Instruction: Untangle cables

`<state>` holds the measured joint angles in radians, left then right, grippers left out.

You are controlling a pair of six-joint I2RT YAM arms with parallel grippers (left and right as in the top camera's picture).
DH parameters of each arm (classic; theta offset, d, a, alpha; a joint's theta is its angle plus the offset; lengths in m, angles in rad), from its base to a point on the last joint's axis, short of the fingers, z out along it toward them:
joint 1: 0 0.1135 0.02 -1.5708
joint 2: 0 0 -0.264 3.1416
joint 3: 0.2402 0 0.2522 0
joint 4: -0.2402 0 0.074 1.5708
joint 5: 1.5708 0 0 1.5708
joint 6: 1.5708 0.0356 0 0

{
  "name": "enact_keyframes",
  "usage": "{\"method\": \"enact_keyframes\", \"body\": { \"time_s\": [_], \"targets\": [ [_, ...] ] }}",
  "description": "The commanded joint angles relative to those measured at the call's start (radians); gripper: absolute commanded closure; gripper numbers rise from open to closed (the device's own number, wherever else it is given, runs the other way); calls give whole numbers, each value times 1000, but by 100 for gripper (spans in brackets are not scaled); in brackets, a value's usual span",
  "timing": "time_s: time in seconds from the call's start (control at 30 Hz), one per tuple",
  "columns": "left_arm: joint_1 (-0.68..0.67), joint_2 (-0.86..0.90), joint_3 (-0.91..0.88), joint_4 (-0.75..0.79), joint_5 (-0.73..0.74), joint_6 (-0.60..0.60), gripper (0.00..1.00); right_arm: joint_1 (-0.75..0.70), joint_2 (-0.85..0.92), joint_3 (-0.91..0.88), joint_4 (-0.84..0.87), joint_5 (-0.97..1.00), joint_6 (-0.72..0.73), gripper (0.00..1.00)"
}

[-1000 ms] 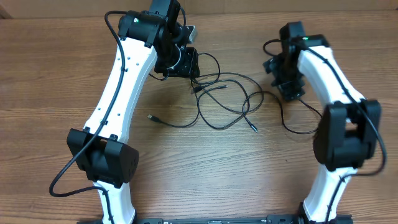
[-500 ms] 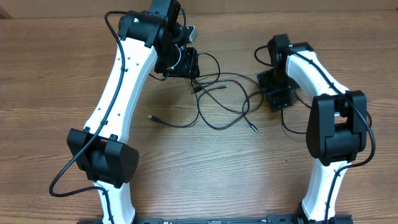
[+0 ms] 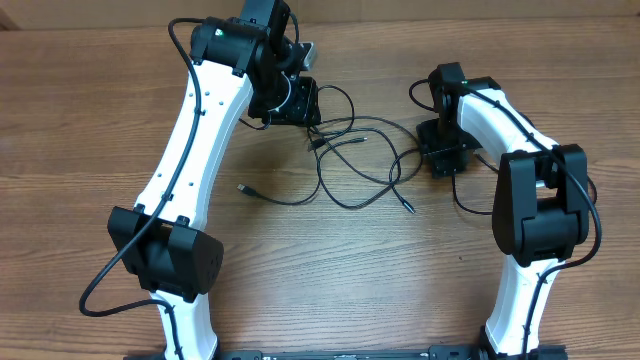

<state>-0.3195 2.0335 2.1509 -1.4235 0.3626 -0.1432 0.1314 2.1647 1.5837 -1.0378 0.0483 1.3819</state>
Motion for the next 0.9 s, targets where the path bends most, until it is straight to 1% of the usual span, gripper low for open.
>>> {"method": "enact_keyframes", "body": {
  "time_s": [0.0,0.03,0.13,0.2,0.27,0.4,0.53,0.7,0.77,0.87],
  "targets": [
    [-8,5,4,-5,-6,8,58,-4,-10,-12,4,64,-15,50],
    [-8,5,4,-4,-6,8,58,-4,-10,-12,5,64,-21,61],
    [-8,5,4,-5,-6,8,58,-4,-10,-12,3,63,-22,79],
    [-8,5,4,-5,-6,8,58,-5,-10,-12,-5,63,-36,87],
    [-8,5,4,-6,-6,8,59,-8,-12,-7,-10,64,-90,96],
    [-8,5,4,-5,-7,8,58,-33,-32,41,-58,81,-208,96],
    [-8,5,4,2,-7,9,58,-74,-90,127,-137,132,-312,96],
    [-8,5,4,11,-7,9,58,-116,-184,271,-189,126,-509,96],
    [-8,5,4,11,-8,9,58,-120,-227,337,-200,80,-616,96],
    [-8,5,4,15,-8,9,58,-112,-282,425,-193,-53,-810,96]
  ]
}}
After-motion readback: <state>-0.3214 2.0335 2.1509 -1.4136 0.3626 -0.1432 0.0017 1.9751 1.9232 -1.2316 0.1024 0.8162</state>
